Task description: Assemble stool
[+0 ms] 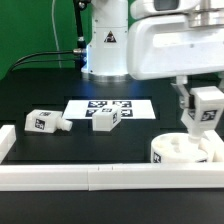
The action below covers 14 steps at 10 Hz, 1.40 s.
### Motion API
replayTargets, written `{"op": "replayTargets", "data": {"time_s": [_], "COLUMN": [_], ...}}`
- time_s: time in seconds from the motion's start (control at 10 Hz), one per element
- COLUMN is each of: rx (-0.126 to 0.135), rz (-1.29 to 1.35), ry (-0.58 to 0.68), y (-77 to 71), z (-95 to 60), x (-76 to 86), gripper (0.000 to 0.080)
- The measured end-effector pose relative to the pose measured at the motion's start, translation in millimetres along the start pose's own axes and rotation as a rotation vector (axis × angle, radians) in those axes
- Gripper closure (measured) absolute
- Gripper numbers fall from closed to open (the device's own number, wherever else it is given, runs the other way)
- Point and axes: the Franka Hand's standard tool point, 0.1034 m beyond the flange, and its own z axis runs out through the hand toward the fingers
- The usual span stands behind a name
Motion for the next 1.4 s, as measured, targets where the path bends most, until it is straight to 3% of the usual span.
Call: {"op": "replayTargets", "data": {"time_s": [0.8,1.4], "rx": [0.000,0.001], "rz": [-0.009,-0.009], "ry": [-0.007,-0.023], "y": [-2.4,-2.3], "z": [3.5,14.4], "x": [-2.2,-12.0], "gripper": [0.0465,0.0465]}}
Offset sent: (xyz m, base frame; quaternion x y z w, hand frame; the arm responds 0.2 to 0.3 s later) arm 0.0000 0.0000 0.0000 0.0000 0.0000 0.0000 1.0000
